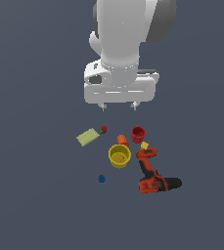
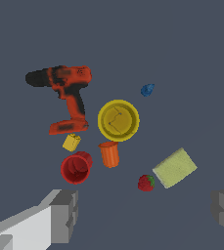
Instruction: Pick up a designated object from a clutter of objects.
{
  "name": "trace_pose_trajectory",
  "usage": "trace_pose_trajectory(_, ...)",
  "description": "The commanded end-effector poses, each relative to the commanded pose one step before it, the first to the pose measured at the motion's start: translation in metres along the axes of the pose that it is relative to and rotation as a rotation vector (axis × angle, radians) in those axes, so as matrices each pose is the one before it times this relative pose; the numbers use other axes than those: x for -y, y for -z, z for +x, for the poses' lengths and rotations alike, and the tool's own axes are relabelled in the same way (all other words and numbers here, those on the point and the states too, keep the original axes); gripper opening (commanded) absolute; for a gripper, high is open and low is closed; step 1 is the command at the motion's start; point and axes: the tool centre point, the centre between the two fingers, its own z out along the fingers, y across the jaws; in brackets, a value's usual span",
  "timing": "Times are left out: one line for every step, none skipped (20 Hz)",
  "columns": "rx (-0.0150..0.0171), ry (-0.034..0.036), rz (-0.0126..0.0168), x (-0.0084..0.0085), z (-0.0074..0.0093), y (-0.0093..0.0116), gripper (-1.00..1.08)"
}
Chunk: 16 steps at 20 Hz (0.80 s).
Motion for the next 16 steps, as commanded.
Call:
trace_pose_trajectory(0.00000, 0.00000, 0.00000, -0.00001, 0.00000, 0.00000, 1.08)
trace_pose_trajectory(-0.00018, 0.00095, -0.00010, 0.00013, 0.00016, 0.00001, 1.08)
trace_pose_trajectory(-0.00056, 0.00310, -0.00029, 0.00053, 0.00045, 0.00006, 1.08)
trace_pose_trajectory(-0.00091, 0.00502, -0.00047, 0.00082, 0.00075, 0.00009, 1.08)
trace_pose_trajectory(-0.00123, 0.00680, -0.00064, 0.00108, 0.00103, 0.00011, 1.08)
trace_pose_trajectory(-0.00115, 0.00638, -0.00060, 0.00102, 0.00097, 0.00010, 1.08)
trace_pose_trajectory(-0.00078, 0.00433, -0.00041, 0.00070, 0.00066, 0.00007, 1.08)
trace_pose_trajectory(-0.00040, 0.00224, -0.00022, 0.00036, 0.00034, 0.00003, 1.08)
trace_pose_trajectory(0.00000, 0.00000, 0.00000, -0.00007, 0.00004, -0.00001, 1.08)
trace_pose_trajectory(0.00021, -0.00117, 0.00012, -0.00012, -0.00021, 0.00000, 1.08)
trace_pose_trajectory(0.00000, 0.00000, 0.00000, -0.00029, 0.00008, -0.00006, 1.08)
trace_pose_trajectory(-0.00003, 0.00265, -0.00172, 0.00047, 0.00049, -0.00032, 1.08)
trace_pose_trajectory(-0.00007, 0.00391, -0.00248, 0.00027, 0.00083, -0.00056, 1.08)
trace_pose_trajectory(-0.00006, 0.00546, -0.00356, 0.00037, 0.00117, -0.00081, 1.08)
trace_pose_trajectory(-0.00006, 0.00702, -0.00461, 0.00046, 0.00151, -0.00106, 1.08)
trace_pose_trajectory(-0.00008, 0.00858, -0.00560, 0.00059, 0.00184, -0.00129, 1.08)
